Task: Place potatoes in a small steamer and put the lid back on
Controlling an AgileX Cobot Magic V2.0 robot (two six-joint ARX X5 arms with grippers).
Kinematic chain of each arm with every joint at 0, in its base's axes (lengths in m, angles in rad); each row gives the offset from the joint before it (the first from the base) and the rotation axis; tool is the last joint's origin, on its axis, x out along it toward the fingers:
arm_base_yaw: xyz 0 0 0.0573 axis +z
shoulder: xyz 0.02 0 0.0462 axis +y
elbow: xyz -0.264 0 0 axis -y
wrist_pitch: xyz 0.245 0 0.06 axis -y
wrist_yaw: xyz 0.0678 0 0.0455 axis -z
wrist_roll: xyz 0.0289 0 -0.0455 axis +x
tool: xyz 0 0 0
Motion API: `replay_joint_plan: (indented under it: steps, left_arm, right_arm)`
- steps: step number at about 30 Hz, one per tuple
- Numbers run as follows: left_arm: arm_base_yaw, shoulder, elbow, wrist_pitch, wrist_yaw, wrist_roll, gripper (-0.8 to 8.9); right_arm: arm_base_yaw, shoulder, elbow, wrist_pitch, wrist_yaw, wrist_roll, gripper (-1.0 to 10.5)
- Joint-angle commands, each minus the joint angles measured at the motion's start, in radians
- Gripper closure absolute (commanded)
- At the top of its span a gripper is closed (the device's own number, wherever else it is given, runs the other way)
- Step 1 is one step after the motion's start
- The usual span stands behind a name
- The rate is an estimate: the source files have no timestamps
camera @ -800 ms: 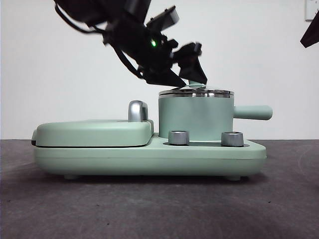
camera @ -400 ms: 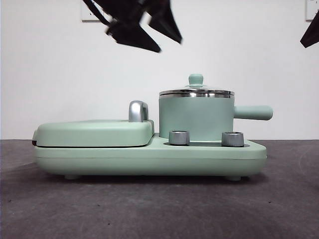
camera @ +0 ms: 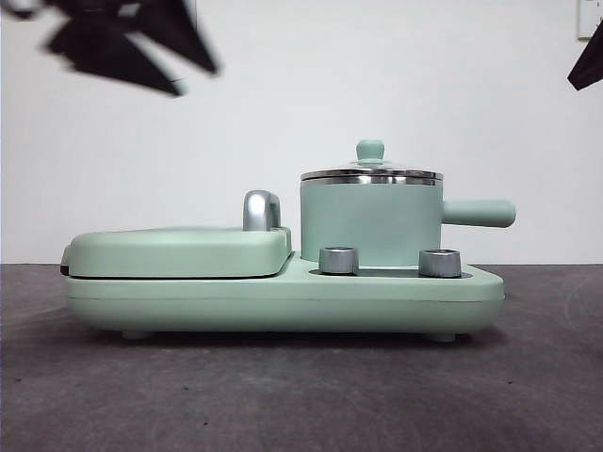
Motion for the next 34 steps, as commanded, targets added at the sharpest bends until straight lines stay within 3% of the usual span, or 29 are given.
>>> replay_joint_plan:
  steps: [1, 8, 13, 19, 20, 21, 22, 34]
  left_arm:
    - [0.021, -0.161, -0.109, -0.014, -0.006, -0.08, 5.37]
    - [0.072, -0.505, -0.262, -0.205, -0.124, -0.13, 5.37]
    - [0.088, -0.65, -0.289, -0.331, -0.189, -0.137, 5.37]
    - [0.087, -0.738, -0.289, -0.349, -0.188, -0.2, 5.46]
    - [0.087, -0.746, -0.289, -0.349, -0.186, -0.201, 6.38]
    - [0.087, -0.754, -0.289, -0.351, -0.184, -0.201, 8.44]
    - [0.087, -0.758, -0.289, -0.349, -0.184, -0.205, 7.97]
    - [0.087, -0.76, -0.289, -0.363, -0.185, -0.205, 8.07]
  right_arm:
    - [0.005, 0.003, 0.002, 0.009, 0.0, 0.01, 6.7]
    - [0.005, 0.003, 0.002, 0.009, 0.0, 0.01, 6.7]
    - [0.005, 0.003, 0.002, 0.007, -0.002, 0.01, 6.7]
    - [0.005, 0.003, 0.002, 0.01, -0.003, 0.011, 6.8]
    - [0.005, 0.003, 0.002, 0.008, -0.005, 0.012, 7.7]
    - [0.005, 0.003, 0.002, 0.007, -0.008, 0.011, 9.7]
    - [0.005, 0.003, 0.002, 0.011, -0.007, 0.006, 9.1]
    - [0.006, 0.003, 0.002, 0.058, 0.001, 0.01, 9.3]
